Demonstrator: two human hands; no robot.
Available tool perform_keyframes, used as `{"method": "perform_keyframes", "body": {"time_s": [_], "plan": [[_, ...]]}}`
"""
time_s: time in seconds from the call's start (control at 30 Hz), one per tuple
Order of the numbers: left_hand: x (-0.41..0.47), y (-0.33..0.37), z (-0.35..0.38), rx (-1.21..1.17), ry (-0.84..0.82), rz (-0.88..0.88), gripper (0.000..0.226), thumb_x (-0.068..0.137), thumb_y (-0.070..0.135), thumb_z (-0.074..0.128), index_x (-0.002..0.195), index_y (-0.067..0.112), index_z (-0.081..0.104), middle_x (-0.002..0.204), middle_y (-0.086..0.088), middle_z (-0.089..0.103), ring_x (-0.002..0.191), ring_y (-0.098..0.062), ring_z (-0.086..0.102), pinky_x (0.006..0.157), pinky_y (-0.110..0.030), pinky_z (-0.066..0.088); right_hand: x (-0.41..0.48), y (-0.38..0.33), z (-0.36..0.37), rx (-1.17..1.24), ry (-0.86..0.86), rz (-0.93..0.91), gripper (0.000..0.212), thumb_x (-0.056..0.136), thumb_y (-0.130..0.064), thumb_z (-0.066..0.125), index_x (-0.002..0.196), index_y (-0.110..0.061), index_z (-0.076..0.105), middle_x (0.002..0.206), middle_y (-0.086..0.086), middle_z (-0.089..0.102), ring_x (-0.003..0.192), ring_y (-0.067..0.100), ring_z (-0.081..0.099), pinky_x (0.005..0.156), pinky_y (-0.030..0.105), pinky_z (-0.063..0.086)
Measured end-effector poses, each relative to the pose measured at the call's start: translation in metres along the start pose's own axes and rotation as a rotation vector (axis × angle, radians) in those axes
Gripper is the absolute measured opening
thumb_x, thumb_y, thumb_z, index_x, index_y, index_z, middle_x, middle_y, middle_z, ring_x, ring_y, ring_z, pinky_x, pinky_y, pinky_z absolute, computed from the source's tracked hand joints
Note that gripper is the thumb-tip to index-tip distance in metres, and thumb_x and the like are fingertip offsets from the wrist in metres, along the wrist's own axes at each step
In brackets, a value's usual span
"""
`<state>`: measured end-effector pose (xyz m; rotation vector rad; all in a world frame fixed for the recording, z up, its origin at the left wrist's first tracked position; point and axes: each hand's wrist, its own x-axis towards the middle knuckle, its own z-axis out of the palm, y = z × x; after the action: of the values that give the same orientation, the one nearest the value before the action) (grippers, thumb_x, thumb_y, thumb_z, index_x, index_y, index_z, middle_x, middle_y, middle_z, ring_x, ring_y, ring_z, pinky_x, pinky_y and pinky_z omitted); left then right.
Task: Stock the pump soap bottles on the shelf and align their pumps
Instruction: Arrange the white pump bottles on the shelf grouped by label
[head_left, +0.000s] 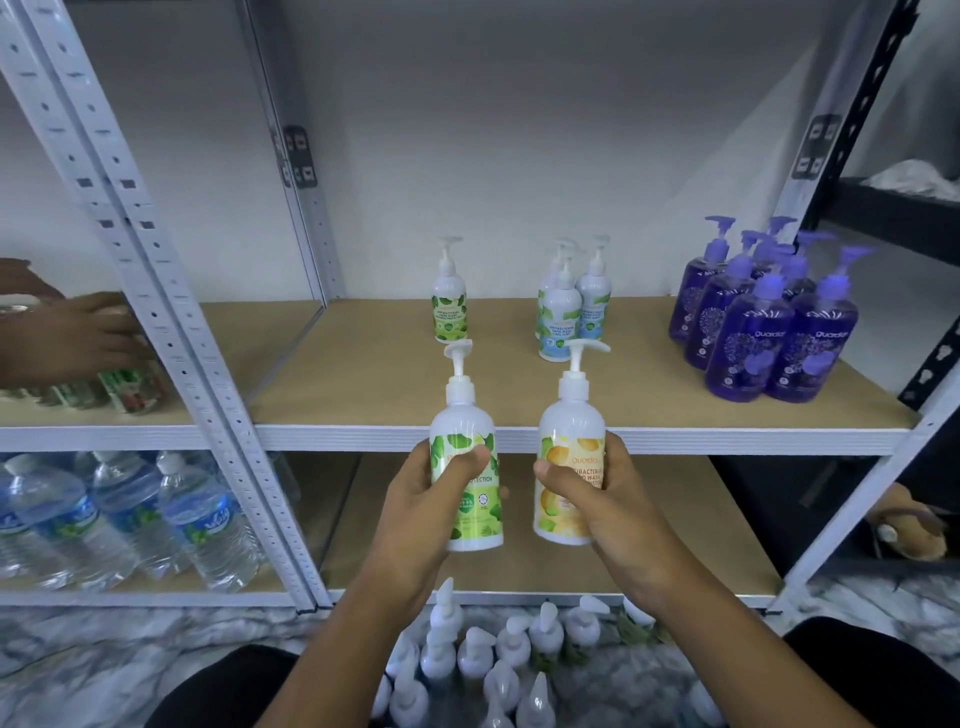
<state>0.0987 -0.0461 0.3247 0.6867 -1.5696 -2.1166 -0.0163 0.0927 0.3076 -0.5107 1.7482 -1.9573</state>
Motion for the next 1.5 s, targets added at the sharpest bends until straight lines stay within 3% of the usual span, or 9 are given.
{"method": "perform_keyframes", "body": {"time_s": [0.23,0.37,0.47,0.63,0.87,1.0,1.2,1.3,1.5], "plan": [[0.041,0.054,-0.003,0.119,0.041,0.080,0.032,0.088,0.033,0.072,0.113,0.018,0.058,0.105,-0.015,0.073,0.086,-0.034,0.075,0.078,-0.047,0.062,0.030,-0.026,0.023,-0.097,-0.042,-0.046,0.062,0.070,-0.029,0.087,0.120,-0.032,0.050,0.103,-0.003,0.071,0.093,0.014,0.071,0.083,0.037,0.058],[0.068,0.075,-0.025,0.205,0.124,0.130,0.056,0.064,0.040,0.080,0.111,0.019,0.058,0.101,-0.012,0.072,0.091,-0.032,0.074,0.081,-0.049,0.062,0.061,-0.042,0.050,-0.140,-0.061,-0.111,0.054,0.080,-0.008,0.075,0.123,-0.026,0.047,0.102,0.003,0.068,0.082,0.010,0.068,0.066,0.021,0.055],[0.085,0.072,-0.053,0.187,0.191,0.125,0.067,0.057,0.044,0.080,0.113,0.014,0.060,0.095,-0.011,0.072,0.083,-0.029,0.073,0.081,-0.049,0.061,0.087,-0.043,0.077,-0.147,-0.087,-0.157,0.055,0.081,-0.010,0.077,0.123,-0.027,0.046,0.105,0.001,0.069,0.086,0.009,0.069,0.066,0.016,0.053],[0.117,0.068,-0.097,0.148,0.286,0.092,0.032,0.080,0.027,0.079,0.105,0.014,0.063,0.093,-0.011,0.074,0.079,-0.025,0.072,0.082,-0.045,0.061,0.132,-0.026,0.127,-0.178,-0.095,-0.194,0.067,0.081,-0.017,0.081,0.129,-0.033,0.037,0.108,-0.005,0.067,0.090,0.006,0.069,0.066,0.016,0.053],[0.146,0.062,-0.133,0.160,0.419,0.088,0.032,0.081,0.027,0.079,0.103,0.012,0.062,0.093,-0.011,0.073,0.080,-0.024,0.073,0.073,-0.039,0.062,0.188,0.008,0.178,-0.297,-0.127,-0.216,0.070,0.078,-0.023,0.084,0.130,-0.032,0.038,0.112,-0.009,0.067,0.099,0.008,0.068,0.093,0.035,0.055],[0.154,0.060,-0.145,0.170,0.452,0.087,0.031,0.081,0.028,0.078,0.103,0.012,0.063,0.093,-0.011,0.072,0.076,-0.022,0.071,0.062,-0.033,0.059,0.208,0.023,0.189,-0.312,-0.139,-0.233,0.071,0.079,-0.021,0.083,0.133,-0.028,0.038,0.111,-0.009,0.067,0.097,0.006,0.069,0.093,0.038,0.056],[0.161,0.056,-0.149,0.227,0.468,0.086,0.032,0.080,0.031,0.079,0.101,0.015,0.062,0.093,-0.009,0.071,0.085,-0.026,0.072,0.078,-0.044,0.062,0.215,0.031,0.194,-0.327,-0.169,-0.295,0.067,0.077,-0.011,0.085,0.125,-0.033,0.044,0.115,-0.010,0.064,0.097,-0.004,0.065,0.083,0.018,0.054],[0.161,0.052,-0.148,0.274,0.463,0.081,0.034,0.076,0.034,0.079,0.099,0.015,0.062,0.090,-0.009,0.072,0.085,-0.027,0.072,0.080,-0.050,0.061,0.218,0.039,0.192,-0.392,-0.178,-0.342,0.072,0.071,-0.005,0.086,0.128,-0.027,0.049,0.112,-0.006,0.067,0.099,0.006,0.068,0.083,0.025,0.056],[0.165,0.046,-0.150,0.260,0.493,0.051,0.036,0.078,0.034,0.079,0.103,0.015,0.061,0.093,-0.008,0.071,0.085,-0.024,0.072,0.079,-0.045,0.062,0.231,0.044,0.200,-0.545,-0.082,-0.291,0.061,0.073,-0.021,0.085,0.120,-0.028,0.047,0.110,-0.014,0.063,0.096,0.001,0.062,0.082,0.028,0.053]]}}
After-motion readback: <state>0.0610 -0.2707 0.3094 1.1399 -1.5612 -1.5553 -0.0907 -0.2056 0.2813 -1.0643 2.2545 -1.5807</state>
